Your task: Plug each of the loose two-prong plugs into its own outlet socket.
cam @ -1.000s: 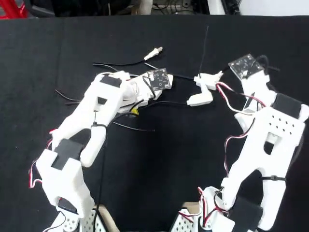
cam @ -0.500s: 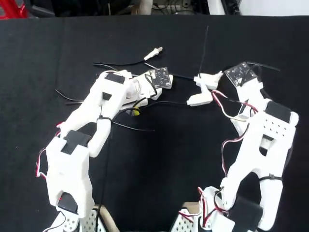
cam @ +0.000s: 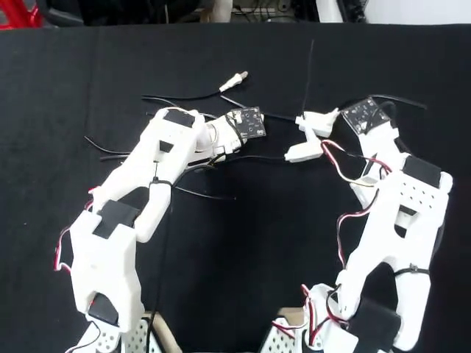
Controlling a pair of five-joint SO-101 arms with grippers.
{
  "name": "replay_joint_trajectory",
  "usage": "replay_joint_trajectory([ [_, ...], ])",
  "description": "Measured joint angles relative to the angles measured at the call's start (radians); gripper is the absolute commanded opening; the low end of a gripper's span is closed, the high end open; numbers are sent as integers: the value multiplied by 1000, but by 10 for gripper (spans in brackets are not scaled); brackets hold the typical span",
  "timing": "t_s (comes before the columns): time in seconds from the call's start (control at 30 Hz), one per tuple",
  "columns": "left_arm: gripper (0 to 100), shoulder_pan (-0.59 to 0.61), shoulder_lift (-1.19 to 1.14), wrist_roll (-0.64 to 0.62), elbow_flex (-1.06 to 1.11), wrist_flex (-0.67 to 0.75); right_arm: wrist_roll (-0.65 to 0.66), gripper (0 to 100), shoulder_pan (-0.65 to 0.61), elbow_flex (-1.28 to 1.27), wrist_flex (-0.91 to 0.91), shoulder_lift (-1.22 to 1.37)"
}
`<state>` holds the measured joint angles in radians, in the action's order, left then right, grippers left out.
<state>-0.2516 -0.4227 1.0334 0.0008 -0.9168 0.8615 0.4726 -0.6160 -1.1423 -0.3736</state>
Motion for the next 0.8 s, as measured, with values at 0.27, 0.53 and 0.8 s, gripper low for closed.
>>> replay_joint_trajectory([
  [0.27, 45, -5, 15, 0, -81, -158, 0, 198, 0, -8, 0, 0],
  [0.53, 45, -2, 11, -58, -158, -333, 0, 198, 0, -15, 0, 0],
  [0.8, 213, 87, 9, -58, -158, -206, 0, 198, 0, -54, 0, 0],
])
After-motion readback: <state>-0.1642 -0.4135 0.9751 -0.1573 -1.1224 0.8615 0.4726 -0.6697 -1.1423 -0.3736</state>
